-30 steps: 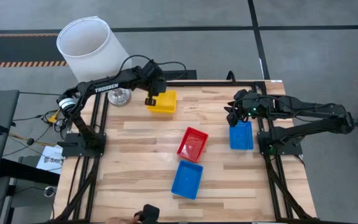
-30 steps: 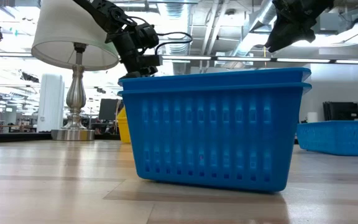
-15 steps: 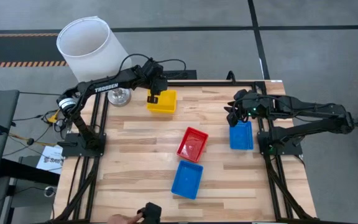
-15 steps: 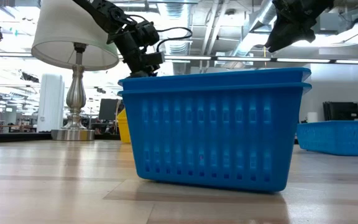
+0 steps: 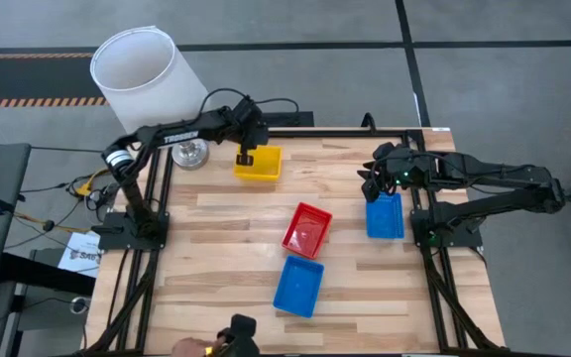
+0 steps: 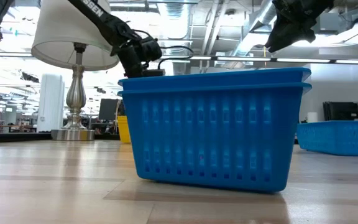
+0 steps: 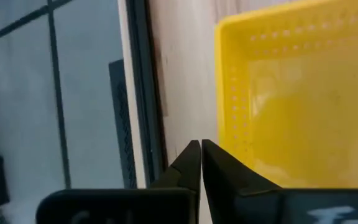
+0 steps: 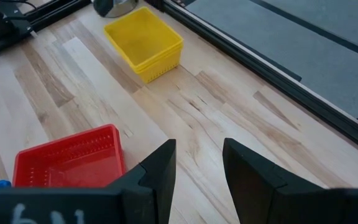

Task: Stack baskets by color
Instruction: Stack the bottom yellow basket on top of the top yellow baskets, then stack the top blue basket on top of the bottom blue baskets

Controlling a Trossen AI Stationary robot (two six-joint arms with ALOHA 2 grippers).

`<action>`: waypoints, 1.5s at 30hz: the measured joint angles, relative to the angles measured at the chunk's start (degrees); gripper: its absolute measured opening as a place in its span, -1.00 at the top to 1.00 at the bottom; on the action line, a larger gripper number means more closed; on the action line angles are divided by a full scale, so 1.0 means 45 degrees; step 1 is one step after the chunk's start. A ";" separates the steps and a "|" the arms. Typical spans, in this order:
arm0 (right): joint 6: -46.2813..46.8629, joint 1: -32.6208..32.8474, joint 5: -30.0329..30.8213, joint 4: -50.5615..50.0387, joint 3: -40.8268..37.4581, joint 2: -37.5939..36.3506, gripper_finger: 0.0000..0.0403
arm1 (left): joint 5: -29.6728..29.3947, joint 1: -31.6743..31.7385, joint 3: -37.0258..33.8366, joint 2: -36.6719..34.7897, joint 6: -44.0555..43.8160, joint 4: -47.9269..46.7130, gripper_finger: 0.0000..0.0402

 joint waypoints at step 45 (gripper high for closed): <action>0.7734 0.2907 -0.1691 -0.1657 -0.2599 0.6037 0.22 | 0.2135 -0.3251 0.3014 -0.0603 -0.7641 0.0792 0.48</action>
